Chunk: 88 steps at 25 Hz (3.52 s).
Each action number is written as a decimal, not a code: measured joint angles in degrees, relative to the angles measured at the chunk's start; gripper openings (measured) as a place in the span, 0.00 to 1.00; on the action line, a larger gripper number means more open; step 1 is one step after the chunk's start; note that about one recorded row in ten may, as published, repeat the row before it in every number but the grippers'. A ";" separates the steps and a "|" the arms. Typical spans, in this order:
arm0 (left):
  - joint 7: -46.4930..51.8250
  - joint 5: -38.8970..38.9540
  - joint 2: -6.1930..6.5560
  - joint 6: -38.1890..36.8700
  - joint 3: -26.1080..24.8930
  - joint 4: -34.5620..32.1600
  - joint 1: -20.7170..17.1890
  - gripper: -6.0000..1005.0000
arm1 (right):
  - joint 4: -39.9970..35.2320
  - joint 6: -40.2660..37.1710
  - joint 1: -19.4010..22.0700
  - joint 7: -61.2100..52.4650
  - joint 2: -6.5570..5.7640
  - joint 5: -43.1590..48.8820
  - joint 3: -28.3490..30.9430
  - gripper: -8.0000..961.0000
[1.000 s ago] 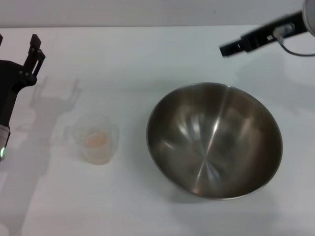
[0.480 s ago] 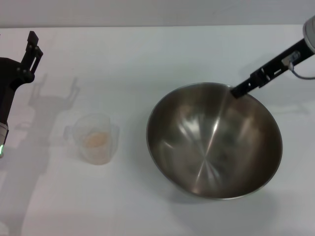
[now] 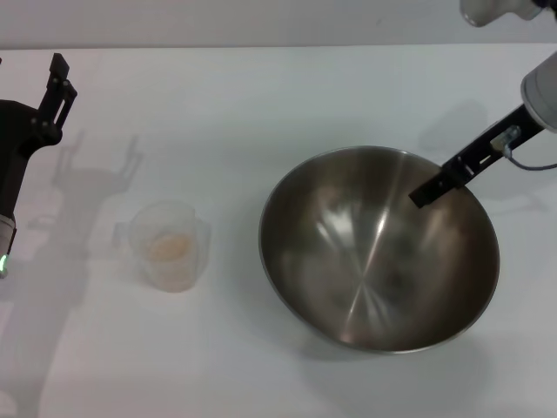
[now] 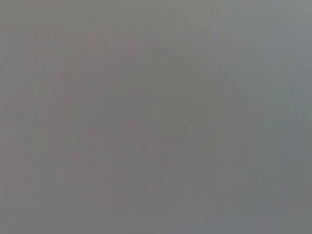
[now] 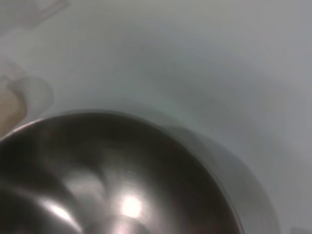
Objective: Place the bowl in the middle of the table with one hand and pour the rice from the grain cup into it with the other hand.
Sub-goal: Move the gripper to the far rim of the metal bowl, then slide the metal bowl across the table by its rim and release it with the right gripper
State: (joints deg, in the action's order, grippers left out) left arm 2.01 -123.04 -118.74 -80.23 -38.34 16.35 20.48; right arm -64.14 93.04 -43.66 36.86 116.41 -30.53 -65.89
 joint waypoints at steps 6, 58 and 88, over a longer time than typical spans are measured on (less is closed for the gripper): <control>0.05 0.00 0.00 -0.01 0.02 0.00 0.00 0.75 | 3.44 -1.68 -0.02 1.26 -0.07 0.01 0.41 0.74; 0.09 -0.36 -0.09 -0.19 -0.07 -0.01 0.00 0.73 | 7.37 -8.37 -1.56 4.89 1.88 -5.95 10.07 0.08; 0.09 -0.35 -0.16 -0.34 0.22 0.27 -0.36 0.72 | 9.22 -9.80 -4.33 1.76 2.26 -2.85 4.37 0.16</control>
State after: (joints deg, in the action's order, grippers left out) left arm 2.11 -123.39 -118.90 -80.57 -38.12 16.62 20.12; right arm -54.93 83.24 -47.99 38.62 118.67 -33.38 -61.53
